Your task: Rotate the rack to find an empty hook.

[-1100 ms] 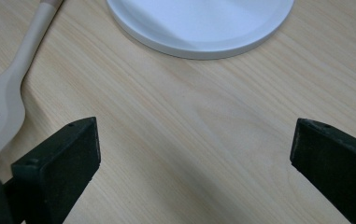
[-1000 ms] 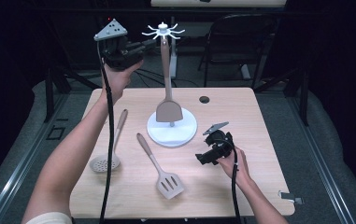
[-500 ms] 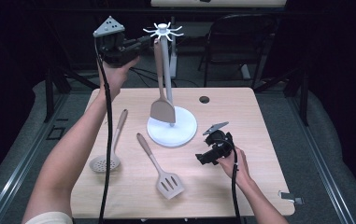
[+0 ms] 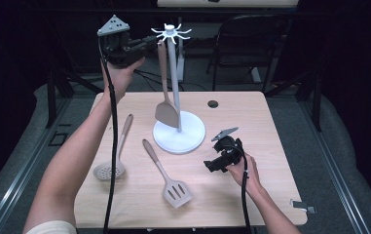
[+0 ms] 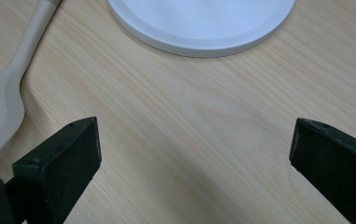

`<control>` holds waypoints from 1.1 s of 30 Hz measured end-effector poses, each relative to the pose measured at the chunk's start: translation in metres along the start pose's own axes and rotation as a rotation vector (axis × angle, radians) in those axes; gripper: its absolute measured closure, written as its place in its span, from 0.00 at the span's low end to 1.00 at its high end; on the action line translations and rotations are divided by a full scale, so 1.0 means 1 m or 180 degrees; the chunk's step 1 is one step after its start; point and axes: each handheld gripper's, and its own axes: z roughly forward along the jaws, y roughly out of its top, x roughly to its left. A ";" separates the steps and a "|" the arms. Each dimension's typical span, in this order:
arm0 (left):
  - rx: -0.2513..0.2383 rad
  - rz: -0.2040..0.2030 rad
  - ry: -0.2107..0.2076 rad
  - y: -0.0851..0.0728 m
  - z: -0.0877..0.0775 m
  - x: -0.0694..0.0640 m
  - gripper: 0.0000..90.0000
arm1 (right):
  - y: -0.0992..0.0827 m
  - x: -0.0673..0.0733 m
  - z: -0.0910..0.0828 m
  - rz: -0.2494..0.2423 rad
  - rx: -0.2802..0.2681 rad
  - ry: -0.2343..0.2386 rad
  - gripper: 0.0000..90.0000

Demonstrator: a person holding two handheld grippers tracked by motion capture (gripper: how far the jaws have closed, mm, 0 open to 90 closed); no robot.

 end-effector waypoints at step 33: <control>0.0630 -0.0278 0.0328 -0.103 -0.024 0.033 0.72 | 0.000 0.003 0.004 -0.0025 -0.0003 0.0013 0.03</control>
